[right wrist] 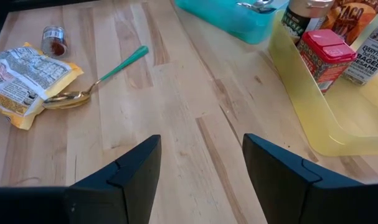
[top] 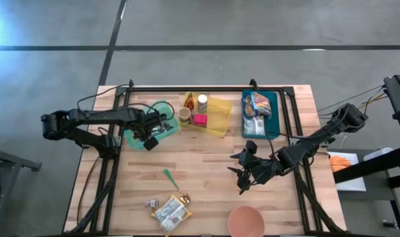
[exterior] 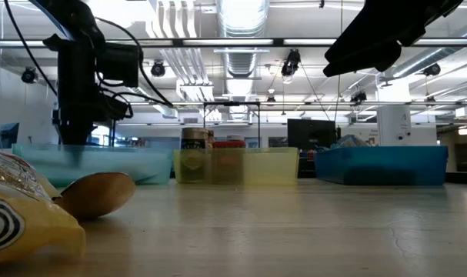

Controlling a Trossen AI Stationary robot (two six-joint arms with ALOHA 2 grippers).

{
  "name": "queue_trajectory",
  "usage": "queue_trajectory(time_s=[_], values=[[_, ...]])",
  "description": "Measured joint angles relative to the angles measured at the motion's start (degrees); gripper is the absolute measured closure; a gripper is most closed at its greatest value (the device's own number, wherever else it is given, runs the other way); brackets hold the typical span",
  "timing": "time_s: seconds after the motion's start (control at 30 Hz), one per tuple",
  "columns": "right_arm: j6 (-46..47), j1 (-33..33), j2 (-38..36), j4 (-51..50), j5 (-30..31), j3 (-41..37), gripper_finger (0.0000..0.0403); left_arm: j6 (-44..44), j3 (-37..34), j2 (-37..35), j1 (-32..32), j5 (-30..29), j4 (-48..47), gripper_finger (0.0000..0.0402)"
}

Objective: Pick & Place Food Item
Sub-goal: Put the silver spoon into the green bin, then put the brown seasoning bottle into the yellow bin

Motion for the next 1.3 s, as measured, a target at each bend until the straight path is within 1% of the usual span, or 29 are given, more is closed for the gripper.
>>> queue_trajectory(time_s=[0.1,0.43,0.8,0.87,0.97,1.3], values=[[-0.02,0.0,0.0,0.03,0.0,0.0,0.0179,0.14,-0.93,-0.02,0.04,1.28,1.42,0.0401],[-0.02,0.0,0.0,0.07,0.0,0.0,0.0179,-0.86,-1.9,-0.02,0.04,1.86,1.86,0.0401],[-0.02,-0.02,0.0,0.07,0.0,0.0,0.0179,-6.34,-1.9,-0.02,0.04,2.35,2.68,0.0401],[-0.02,-0.02,0.0,0.07,0.0,0.0,0.0179,-6.93,-1.9,-0.02,0.04,2.35,2.73,0.0396],[-0.02,-0.02,0.0,0.07,0.0,0.0,0.0179,-7.69,-1.9,-0.02,0.04,2.71,2.7,0.0372],[-0.04,-0.07,0.0,0.06,0.0,0.0,0.0179,-7.85,-1.9,-0.02,0.1,3.42,2.73,0.0252]])
